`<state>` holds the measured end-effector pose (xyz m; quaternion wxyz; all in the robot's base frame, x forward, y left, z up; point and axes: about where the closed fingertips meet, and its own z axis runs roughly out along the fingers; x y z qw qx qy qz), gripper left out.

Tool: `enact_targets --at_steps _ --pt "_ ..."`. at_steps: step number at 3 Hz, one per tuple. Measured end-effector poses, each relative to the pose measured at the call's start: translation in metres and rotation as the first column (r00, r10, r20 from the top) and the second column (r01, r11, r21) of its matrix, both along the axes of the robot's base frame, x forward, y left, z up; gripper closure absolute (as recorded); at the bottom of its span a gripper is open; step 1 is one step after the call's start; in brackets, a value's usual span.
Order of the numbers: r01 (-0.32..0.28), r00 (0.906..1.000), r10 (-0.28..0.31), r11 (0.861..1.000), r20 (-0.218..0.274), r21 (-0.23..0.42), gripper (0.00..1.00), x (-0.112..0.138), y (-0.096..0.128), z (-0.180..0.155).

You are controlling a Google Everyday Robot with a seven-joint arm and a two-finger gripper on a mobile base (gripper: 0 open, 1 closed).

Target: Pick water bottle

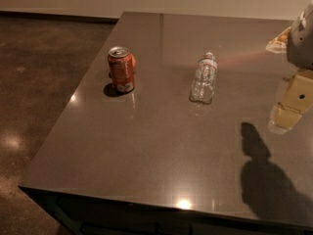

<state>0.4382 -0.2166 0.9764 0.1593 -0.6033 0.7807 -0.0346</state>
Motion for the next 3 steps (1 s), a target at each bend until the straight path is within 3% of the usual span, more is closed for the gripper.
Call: enact_targets --at_steps 1,2,3 --pt "0.000 1.0000 0.000 1.000 0.000 0.000 0.00 0.000 0.000 0.000" --pt "0.080 0.9965 -0.080 0.997 -0.024 -0.002 0.00 0.016 0.002 -0.004" --pt "0.184 0.9813 -0.185 0.983 -0.053 -0.029 0.00 0.062 0.014 -0.017"
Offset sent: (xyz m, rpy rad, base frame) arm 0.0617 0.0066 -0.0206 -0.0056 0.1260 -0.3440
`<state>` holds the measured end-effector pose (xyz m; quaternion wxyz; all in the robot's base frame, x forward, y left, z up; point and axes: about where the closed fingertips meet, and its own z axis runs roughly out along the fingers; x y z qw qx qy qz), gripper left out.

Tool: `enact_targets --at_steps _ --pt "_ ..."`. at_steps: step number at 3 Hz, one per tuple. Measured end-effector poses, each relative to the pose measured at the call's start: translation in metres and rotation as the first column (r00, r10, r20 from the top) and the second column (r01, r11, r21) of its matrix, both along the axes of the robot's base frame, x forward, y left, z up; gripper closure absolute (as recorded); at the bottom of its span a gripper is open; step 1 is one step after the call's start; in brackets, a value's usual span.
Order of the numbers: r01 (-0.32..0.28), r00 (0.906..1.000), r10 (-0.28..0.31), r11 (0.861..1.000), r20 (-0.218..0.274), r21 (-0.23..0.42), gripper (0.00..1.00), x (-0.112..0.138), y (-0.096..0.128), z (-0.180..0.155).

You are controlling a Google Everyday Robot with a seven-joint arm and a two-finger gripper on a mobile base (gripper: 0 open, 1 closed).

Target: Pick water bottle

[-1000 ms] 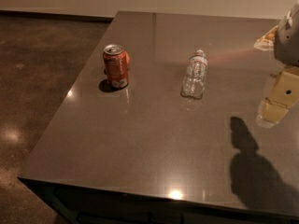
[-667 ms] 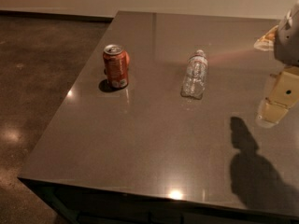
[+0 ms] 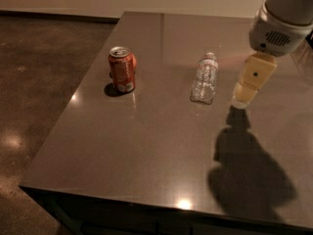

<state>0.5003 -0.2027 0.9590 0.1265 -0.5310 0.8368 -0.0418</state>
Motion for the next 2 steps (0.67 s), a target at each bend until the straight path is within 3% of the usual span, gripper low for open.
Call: enact_targets --at_steps 1,2 --pt "0.167 0.9859 -0.167 0.986 -0.017 0.008 0.00 0.053 0.010 -0.018" --pt "0.317 0.9484 -0.317 0.948 -0.019 0.023 0.00 0.089 0.023 -0.036"
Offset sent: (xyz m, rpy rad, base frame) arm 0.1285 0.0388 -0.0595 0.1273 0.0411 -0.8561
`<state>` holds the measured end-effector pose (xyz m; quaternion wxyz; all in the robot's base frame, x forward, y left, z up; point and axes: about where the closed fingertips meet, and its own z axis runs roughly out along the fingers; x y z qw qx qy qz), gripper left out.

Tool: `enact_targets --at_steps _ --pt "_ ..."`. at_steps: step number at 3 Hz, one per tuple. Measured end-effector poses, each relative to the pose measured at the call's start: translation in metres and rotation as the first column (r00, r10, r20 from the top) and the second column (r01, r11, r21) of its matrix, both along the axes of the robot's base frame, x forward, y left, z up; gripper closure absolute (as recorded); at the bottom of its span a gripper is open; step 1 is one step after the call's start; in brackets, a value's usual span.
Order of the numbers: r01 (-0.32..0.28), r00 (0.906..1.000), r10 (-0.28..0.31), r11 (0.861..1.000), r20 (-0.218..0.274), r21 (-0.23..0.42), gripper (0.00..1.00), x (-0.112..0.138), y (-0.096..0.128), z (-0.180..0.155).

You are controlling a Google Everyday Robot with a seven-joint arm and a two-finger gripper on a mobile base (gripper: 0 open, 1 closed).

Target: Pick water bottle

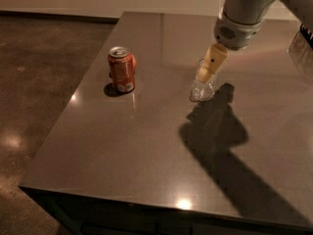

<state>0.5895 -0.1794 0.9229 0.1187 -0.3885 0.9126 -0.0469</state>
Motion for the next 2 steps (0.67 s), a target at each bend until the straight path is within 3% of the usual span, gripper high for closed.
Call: enact_targets --at_steps 1,2 --pt "0.163 0.9865 -0.163 0.986 -0.014 0.024 0.00 0.017 0.008 -0.016" --pt "0.330 0.9430 -0.328 0.943 -0.059 0.039 0.00 0.025 0.017 -0.031"
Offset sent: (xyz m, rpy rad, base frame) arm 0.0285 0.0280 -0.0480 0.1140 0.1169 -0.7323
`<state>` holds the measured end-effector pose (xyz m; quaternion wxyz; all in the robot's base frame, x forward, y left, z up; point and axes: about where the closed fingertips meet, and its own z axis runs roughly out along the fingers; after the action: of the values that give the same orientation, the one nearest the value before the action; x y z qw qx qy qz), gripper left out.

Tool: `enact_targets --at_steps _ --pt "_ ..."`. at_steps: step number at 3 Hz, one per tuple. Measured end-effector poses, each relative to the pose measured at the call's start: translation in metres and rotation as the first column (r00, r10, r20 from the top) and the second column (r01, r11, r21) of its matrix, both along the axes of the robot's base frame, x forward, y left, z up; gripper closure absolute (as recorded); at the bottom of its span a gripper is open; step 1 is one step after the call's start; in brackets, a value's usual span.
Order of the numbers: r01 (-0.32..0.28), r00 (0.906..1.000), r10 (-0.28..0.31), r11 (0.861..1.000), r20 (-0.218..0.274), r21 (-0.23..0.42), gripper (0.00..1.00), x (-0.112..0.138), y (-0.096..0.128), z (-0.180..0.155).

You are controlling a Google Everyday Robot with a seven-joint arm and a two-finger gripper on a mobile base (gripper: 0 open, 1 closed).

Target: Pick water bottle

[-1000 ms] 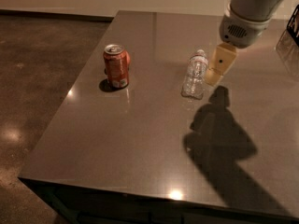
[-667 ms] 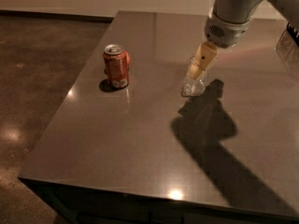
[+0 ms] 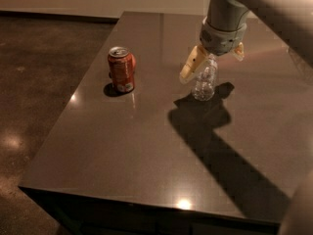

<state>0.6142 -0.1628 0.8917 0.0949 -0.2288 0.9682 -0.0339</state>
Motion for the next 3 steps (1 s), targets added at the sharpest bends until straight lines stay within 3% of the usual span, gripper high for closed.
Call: enact_targets --at_steps 1,2,3 --pt "0.158 0.9868 -0.157 0.987 -0.040 0.029 0.00 0.008 0.011 -0.013" --pt "0.285 0.9563 -0.281 0.957 -0.081 0.045 0.00 0.018 0.014 -0.032" --pt "0.364 0.9280 -0.359 0.931 -0.100 0.037 0.18 0.028 0.013 -0.045"
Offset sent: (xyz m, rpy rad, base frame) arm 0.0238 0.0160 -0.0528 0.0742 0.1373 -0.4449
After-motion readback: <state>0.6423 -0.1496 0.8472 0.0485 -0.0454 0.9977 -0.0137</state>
